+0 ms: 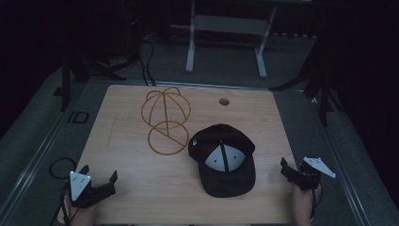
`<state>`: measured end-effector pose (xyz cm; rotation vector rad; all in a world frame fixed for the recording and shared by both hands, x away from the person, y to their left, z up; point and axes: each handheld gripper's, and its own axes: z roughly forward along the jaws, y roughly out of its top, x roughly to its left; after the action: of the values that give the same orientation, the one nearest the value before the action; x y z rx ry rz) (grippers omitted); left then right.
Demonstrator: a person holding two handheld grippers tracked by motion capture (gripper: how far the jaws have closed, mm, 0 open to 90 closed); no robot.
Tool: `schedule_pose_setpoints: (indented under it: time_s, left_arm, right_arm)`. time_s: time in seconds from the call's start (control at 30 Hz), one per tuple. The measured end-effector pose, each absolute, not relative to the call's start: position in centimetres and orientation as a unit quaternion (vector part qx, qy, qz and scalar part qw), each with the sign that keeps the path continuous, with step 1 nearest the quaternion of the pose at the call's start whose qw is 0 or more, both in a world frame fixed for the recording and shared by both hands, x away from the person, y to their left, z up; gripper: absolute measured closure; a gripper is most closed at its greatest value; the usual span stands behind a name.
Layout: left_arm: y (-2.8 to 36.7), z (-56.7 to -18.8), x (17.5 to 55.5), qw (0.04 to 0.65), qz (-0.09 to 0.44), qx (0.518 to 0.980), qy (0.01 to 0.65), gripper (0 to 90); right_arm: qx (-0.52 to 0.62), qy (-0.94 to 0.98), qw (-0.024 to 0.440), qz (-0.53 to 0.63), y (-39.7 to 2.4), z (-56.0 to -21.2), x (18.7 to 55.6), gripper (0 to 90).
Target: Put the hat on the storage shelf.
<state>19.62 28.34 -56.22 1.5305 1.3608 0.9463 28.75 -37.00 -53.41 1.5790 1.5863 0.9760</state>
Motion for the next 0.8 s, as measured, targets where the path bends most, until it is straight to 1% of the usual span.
schedule_pose_setpoints:
  time_s: [0.03,0.07,0.1,0.13,0.3,0.37,0.43,0.53,0.57,0.6,0.63,0.77,0.8]
  left_arm:
    - [28.3,-56.2,19.6,0.426,0.379,0.615,0.545,0.7]
    - [28.3,-56.2,19.6,0.428,0.377,0.614,0.545,0.7]
    - [28.3,-56.2,19.6,0.432,0.374,0.615,0.544,0.7]
    - [28.2,-56.2,19.6,0.431,0.377,0.616,0.540,0.7]
    - [27.8,-56.2,19.6,0.424,0.379,0.626,0.533,0.7]
    - [27.8,-56.1,19.6,0.433,0.371,0.625,0.533,0.8]
    - [27.8,-56.0,19.5,0.438,0.365,0.621,0.538,0.8]
    - [27.9,-56.0,19.5,0.443,0.351,0.623,0.541,0.8]
    - [27.7,-56.0,19.6,0.427,0.344,0.634,0.545,0.8]
    - [27.6,-56.0,19.6,0.425,0.341,0.639,0.543,0.7]
    - [27.5,-55.9,19.6,0.425,0.338,0.640,0.544,0.7]
    - [27.1,-55.7,19.5,0.418,0.342,0.646,0.539,0.8]
    - [27.1,-55.7,19.4,0.418,0.339,0.649,0.538,0.8]
  right_arm:
    - [0.604,0.612,0.335,0.386,-36.9,-52.6,28.7,13.7]
    - [0.604,0.612,0.335,0.386,-36.9,-52.6,28.7,13.7]
    - [0.597,0.613,0.332,0.397,-36.9,-51.8,28.7,13.7]
    - [0.597,0.613,0.332,0.397,-36.9,-51.8,28.7,13.7]
    - [0.579,0.624,0.325,0.412,-36.4,-49.5,28.8,13.7]
    - [0.567,0.628,0.332,0.418,-36.1,-48.4,28.8,13.7]
    - [0.554,0.633,0.324,0.432,-35.6,-46.8,28.9,13.6]
    - [0.550,0.634,0.322,0.437,-35.5,-46.3,29.0,13.6]
    - [0.546,0.635,0.321,0.443,-35.4,-45.8,29.0,13.6]
    - [0.530,0.641,0.320,0.453,-34.7,-44.5,29.1,13.5]
    - [0.530,0.641,0.320,0.453,-34.7,-44.5,29.1,13.5]
    - [0.501,0.657,0.312,0.469,-33.5,-42.7,29.1,13.5]
    - [0.487,0.665,0.302,0.479,-32.9,-41.9,29.1,13.5]
